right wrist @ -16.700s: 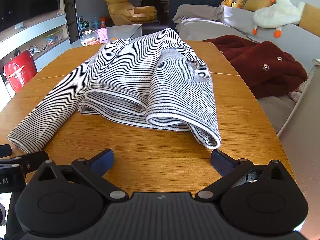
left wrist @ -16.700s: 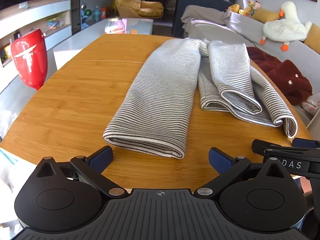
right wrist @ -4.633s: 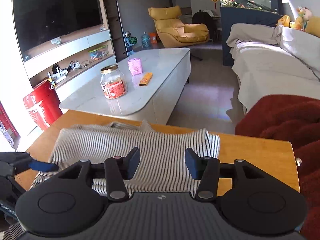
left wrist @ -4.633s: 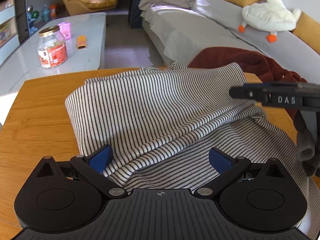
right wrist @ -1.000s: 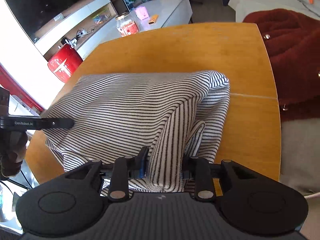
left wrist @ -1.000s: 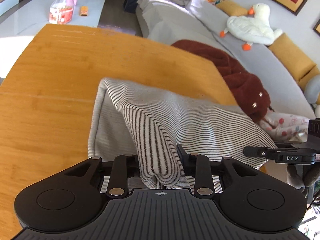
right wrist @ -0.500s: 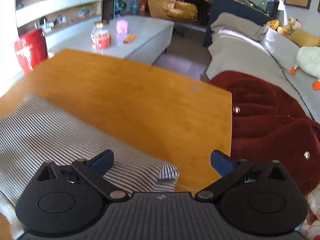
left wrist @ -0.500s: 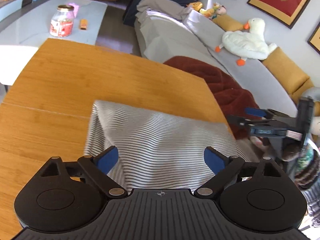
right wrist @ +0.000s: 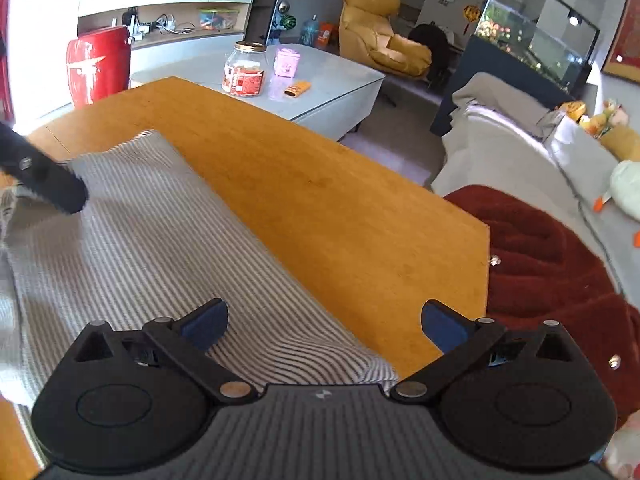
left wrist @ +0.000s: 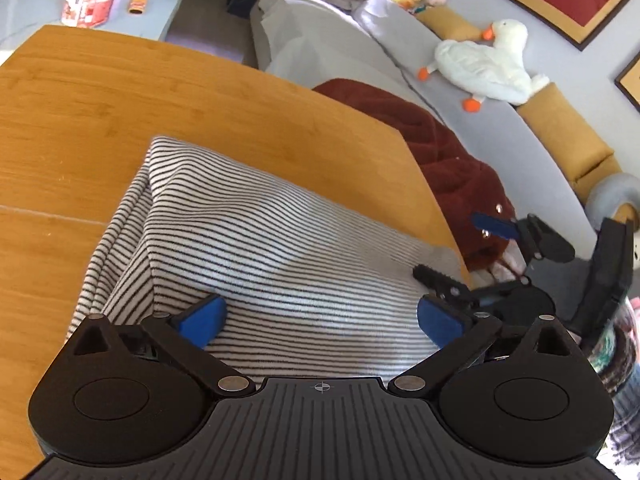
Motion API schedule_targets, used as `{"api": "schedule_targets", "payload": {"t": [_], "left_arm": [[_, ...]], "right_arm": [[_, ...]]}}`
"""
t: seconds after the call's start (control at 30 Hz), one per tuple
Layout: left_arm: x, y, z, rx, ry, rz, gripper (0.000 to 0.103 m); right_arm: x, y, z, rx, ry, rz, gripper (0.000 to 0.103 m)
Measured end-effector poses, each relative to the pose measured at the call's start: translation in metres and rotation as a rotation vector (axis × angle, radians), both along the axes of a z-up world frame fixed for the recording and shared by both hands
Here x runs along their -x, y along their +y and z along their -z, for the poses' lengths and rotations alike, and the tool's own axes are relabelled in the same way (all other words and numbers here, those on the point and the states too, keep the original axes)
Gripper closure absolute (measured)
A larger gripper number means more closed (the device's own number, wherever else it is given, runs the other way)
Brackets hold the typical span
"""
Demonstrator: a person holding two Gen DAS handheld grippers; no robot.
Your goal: Fold clothes
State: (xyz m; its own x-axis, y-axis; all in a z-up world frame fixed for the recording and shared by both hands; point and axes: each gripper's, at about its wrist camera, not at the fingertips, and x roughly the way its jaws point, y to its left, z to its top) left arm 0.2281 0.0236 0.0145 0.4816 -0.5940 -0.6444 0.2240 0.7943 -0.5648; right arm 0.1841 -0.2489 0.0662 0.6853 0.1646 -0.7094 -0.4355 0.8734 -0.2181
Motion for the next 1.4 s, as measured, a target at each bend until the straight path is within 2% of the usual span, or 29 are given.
{"api": "schedule_targets", "payload": {"t": [0.07,0.13,0.2,0.3,0.47,0.6,0.73,0.9,1.07,1.17,1.27,1.4], "left_arm": [[-0.015,0.005,0.001,0.033,0.001,-0.03,0.0],[-0.025,0.008,-0.001,0.055,0.01,-0.065,0.0],[-0.027,0.005,-0.006,0.051,0.018,-0.086,0.0],[-0.014,-0.008,-0.013,0.015,-0.01,-0.048,0.0],[0.014,-0.028,-0.011,0.012,0.008,0.06,0.0],[0.028,-0.036,-0.01,-0.084,-0.059,0.102,0.0],[0.02,-0.029,-0.003,-0.144,-0.073,0.067,0.0],[-0.001,-0.019,-0.001,-0.145,-0.077,0.03,0.0],[-0.019,-0.015,-0.001,-0.184,-0.089,-0.002,0.0],[-0.027,-0.012,-0.002,-0.185,-0.086,-0.013,0.0],[-0.029,-0.008,-0.003,-0.17,-0.075,-0.026,0.0],[-0.013,-0.004,-0.01,-0.207,-0.085,-0.057,0.0]], "right_arm": [[-0.004,-0.001,0.008,0.002,0.037,0.003,0.0],[-0.003,-0.001,0.01,-0.007,0.037,0.011,0.0],[-0.003,0.0,0.01,-0.004,0.043,0.012,0.0],[-0.004,-0.001,0.012,-0.017,0.047,0.018,0.0],[-0.008,-0.004,0.012,-0.05,0.093,0.062,0.0],[-0.008,-0.005,0.013,-0.056,0.114,0.068,0.0],[-0.004,-0.002,0.012,-0.04,0.107,0.057,0.0],[0.002,0.006,0.01,-0.053,0.154,-0.009,0.0],[0.016,0.021,0.011,-0.125,0.252,-0.161,0.0],[0.027,0.031,0.007,-0.095,0.201,-0.229,0.0],[0.03,0.031,0.001,-0.105,0.163,-0.239,0.0],[0.031,0.028,-0.003,-0.17,0.17,-0.248,0.0]]}}
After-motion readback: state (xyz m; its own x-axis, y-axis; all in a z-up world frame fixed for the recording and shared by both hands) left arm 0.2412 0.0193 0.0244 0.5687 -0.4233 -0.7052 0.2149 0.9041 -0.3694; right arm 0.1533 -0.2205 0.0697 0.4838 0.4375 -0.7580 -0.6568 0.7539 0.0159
